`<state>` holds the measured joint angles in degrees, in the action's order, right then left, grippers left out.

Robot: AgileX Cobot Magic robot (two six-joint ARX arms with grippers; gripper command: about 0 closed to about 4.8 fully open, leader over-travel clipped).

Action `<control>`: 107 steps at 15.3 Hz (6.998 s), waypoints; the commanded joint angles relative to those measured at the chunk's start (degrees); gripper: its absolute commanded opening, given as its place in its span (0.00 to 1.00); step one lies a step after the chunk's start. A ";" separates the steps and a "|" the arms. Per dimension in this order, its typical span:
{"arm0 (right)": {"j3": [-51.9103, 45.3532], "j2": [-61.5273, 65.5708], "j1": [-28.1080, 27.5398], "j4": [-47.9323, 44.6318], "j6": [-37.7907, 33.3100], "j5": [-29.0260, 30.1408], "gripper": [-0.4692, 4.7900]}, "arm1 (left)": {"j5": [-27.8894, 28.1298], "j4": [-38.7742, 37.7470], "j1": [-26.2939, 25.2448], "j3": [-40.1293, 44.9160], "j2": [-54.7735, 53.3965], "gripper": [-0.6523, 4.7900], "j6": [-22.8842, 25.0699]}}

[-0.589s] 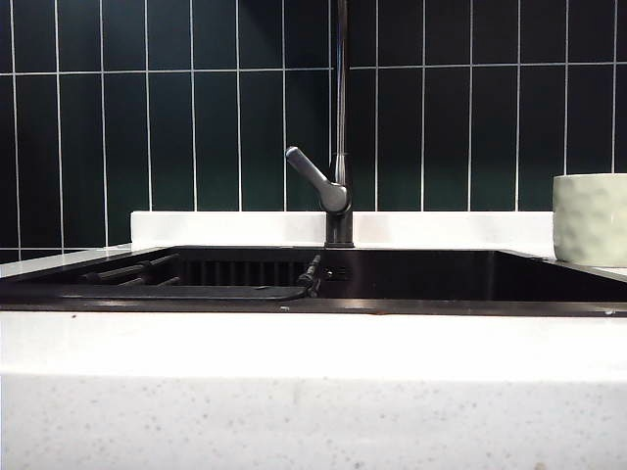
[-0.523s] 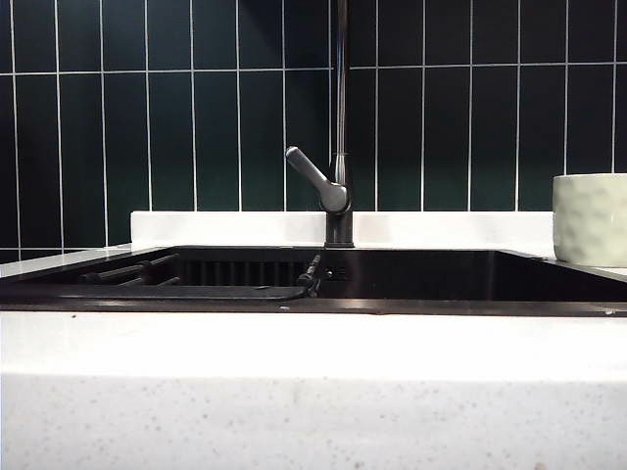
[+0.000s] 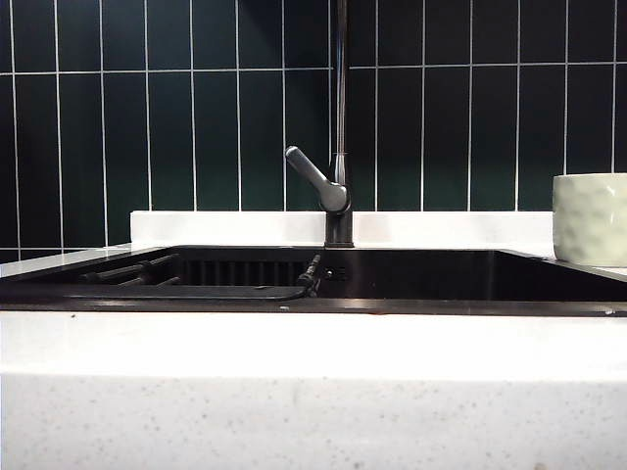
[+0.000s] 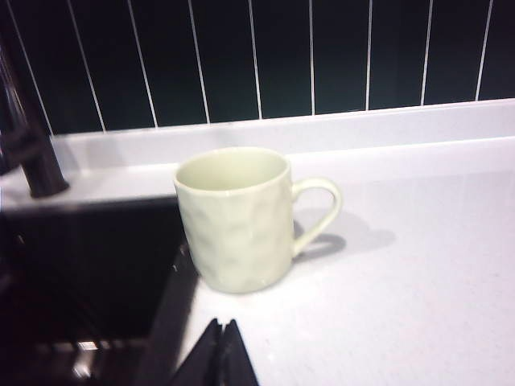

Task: Pick up the mug next to the sink, go to the faucet to get some water, pour the water into the sink, and finally put the mug back to its place.

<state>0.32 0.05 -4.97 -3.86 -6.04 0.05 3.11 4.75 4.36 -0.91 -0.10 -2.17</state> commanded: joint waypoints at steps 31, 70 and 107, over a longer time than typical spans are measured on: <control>35.19 78.97 -8.00 -17.57 4.76 -0.52 0.60 | -21.35 28.89 0.11 -32.94 -68.65 0.36 1.27; 36.44 91.89 -11.72 -53.48 -0.57 12.11 0.14 | -29.57 27.96 0.09 -36.22 -70.34 0.34 0.61; 69.75 90.60 20.39 -23.04 -8.72 16.66 0.09 | -71.47 26.16 8.68 -99.32 -128.34 0.50 -7.54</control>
<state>69.06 91.35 15.31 -24.38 -13.93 16.58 -66.32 29.93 12.56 -100.09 -128.90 -9.34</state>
